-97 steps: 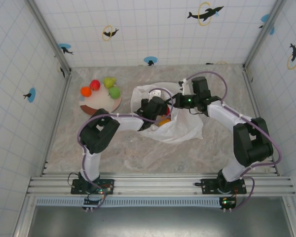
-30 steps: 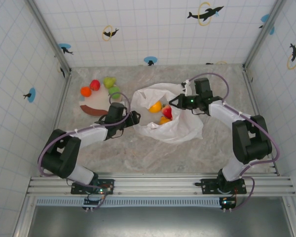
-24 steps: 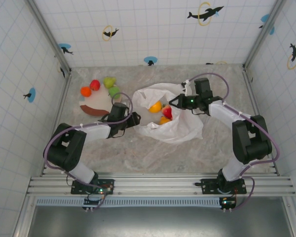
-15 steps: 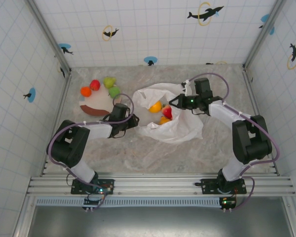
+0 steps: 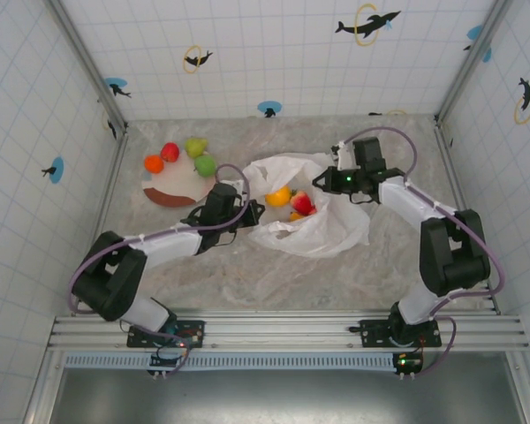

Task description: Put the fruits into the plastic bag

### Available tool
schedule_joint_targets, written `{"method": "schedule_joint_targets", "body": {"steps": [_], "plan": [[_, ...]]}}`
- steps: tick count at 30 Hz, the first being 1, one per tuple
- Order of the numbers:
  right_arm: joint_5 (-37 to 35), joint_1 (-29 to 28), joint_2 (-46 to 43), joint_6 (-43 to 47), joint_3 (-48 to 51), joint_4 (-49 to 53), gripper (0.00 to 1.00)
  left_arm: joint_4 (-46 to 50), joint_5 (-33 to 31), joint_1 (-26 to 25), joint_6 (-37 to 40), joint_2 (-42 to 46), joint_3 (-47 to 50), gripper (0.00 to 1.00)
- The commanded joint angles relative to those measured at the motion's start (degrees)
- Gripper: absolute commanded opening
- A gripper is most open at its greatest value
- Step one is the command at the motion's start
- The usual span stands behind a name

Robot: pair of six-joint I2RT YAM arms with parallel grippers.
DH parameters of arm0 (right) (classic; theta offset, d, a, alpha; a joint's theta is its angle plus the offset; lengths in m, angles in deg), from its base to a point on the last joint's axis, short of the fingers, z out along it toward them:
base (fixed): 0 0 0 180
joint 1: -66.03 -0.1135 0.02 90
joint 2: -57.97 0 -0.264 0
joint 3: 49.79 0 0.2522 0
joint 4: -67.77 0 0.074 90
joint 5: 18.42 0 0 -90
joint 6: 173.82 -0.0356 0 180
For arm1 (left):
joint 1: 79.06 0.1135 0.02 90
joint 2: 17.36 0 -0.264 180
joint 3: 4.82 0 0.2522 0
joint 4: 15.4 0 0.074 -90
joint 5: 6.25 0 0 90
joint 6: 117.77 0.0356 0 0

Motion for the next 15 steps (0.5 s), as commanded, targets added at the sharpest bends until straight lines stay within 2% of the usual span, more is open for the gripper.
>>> {"method": "schedule_joint_targets", "body": {"steps": [1, 5, 8, 15], "plan": [[-12.52, 0.76, -4.41, 6.26, -5.92, 7.86, 0.00, -1.80, -1.12, -5.46, 1.63, 4.41, -4.05, 0.00], [-19.64, 0.80, -7.03, 9.29, -8.26, 12.16, 0.00, -3.40, -1.17, -10.47, 1.80, 5.21, -6.31, 0.00], [-21.98, 0.76, -9.14, 10.07, -7.87, 12.86, 0.00, -3.89, -1.38, -11.68, 1.98, 4.86, -6.54, 0.00], [-18.37, 0.25, -10.27, 8.72, -3.58, 9.03, 0.00, -1.00, -8.31, -11.68, 4.27, 5.74, -3.59, 0.00]]}}
